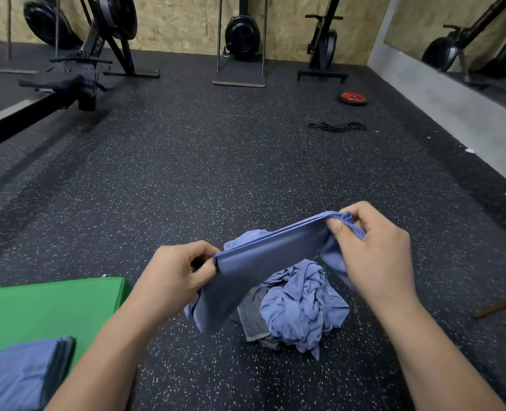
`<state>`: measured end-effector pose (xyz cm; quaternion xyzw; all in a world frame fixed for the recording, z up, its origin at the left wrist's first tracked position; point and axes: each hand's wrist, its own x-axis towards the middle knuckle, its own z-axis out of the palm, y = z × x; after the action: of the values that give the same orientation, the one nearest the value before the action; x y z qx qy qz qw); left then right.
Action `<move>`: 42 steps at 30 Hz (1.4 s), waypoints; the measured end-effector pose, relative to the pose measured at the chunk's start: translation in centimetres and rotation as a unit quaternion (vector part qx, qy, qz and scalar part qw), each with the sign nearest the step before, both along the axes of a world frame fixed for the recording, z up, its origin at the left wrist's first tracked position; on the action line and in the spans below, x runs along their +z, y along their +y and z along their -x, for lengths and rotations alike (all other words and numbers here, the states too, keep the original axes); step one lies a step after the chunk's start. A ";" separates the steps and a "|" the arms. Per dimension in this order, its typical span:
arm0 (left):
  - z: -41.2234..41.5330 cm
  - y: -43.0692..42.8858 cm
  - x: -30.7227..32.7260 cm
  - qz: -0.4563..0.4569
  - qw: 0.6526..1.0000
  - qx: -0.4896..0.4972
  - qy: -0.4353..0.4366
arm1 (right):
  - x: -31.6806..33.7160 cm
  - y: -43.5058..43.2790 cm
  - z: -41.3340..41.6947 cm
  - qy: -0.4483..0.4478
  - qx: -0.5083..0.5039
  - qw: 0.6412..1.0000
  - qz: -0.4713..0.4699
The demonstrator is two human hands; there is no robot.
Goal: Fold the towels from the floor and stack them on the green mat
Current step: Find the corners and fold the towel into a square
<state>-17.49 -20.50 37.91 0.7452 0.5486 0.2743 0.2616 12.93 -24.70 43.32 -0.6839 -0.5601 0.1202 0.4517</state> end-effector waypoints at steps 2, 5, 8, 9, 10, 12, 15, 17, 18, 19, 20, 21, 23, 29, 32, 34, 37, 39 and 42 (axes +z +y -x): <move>0.5 0.2 0.3 -0.004 1.000 0.019 -0.003 | 0.1 0.1 -0.6 0.006 -0.029 1.000 -0.002; 1.3 0.5 0.3 -0.023 0.999 0.041 -0.007 | 0.1 0.1 -1.2 0.000 -0.051 0.999 0.006; 1.1 0.2 0.4 -0.043 0.998 0.038 -0.017 | -0.3 0.1 -1.1 -0.012 -0.018 0.999 0.045; 0.8 0.0 0.5 -0.049 0.998 0.029 -0.020 | -0.5 0.0 -0.9 -0.016 -0.005 0.998 0.063; 0.3 -0.2 0.5 -0.056 0.998 0.020 -0.023 | -0.7 0.0 -0.7 -0.024 0.006 0.996 0.081; -0.6 -0.7 0.6 -0.068 0.997 -0.002 -0.027 | -0.9 -0.1 0.1 -0.045 0.048 0.992 0.111; -2.1 -1.1 0.3 -0.088 0.995 -0.040 -0.040 | -1.5 -0.1 1.6 -0.073 0.161 0.969 0.174; -3.0 -1.4 0.2 -0.084 0.993 -0.071 -0.041 | -2.1 -0.1 2.4 -0.067 0.235 0.944 0.221; -3.4 -1.6 0.1 -0.079 0.992 -0.086 -0.044 | -2.4 -0.2 2.9 -0.051 0.267 0.934 0.234; -3.7 -1.8 0.1 -0.072 0.991 -0.099 -0.049 | -2.6 -0.2 3.2 -0.032 0.295 0.924 0.241; -4.0 -1.9 0.1 -0.066 0.990 -0.109 -0.054 | -2.8 -0.3 3.5 -0.020 0.315 0.917 0.243; -4.1 -2.1 0.1 -0.061 0.990 -0.116 -0.060 | -3.0 -0.2 3.6 -0.018 0.328 0.914 0.239; -4.3 -2.4 0.3 -0.053 0.989 -0.121 -0.070 | -3.0 -0.1 3.7 -0.018 0.351 0.905 0.239; -4.2 -2.7 0.6 -0.030 0.990 -0.114 -0.074 | -2.8 0.0 3.3 -0.039 0.325 0.911 0.252; -3.7 -2.3 0.3 -0.027 0.993 -0.102 -0.046 | -2.9 0.2 3.3 -0.054 0.293 0.925 0.236; -3.3 -2.1 0.1 -0.017 0.995 -0.095 -0.030 | -2.8 0.3 3.0 -0.080 0.266 0.935 0.222; -2.8 -1.8 -0.1 0.010 0.997 -0.080 -0.016 | -2.6 0.3 2.6 -0.081 0.227 0.949 0.202; -2.5 -1.6 -0.1 0.006 0.998 -0.064 -0.004 | -2.6 0.4 2.3 -0.082 0.208 0.956 0.192; -1.9 -1.2 0.0 -0.001 0.999 -0.043 0.007 | -2.4 0.4 1.9 -0.087 0.175 0.965 0.177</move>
<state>-15.56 -21.73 37.89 0.7703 0.5175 0.2580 0.2689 10.99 -24.28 40.88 -0.6519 -0.6782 0.2348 0.2448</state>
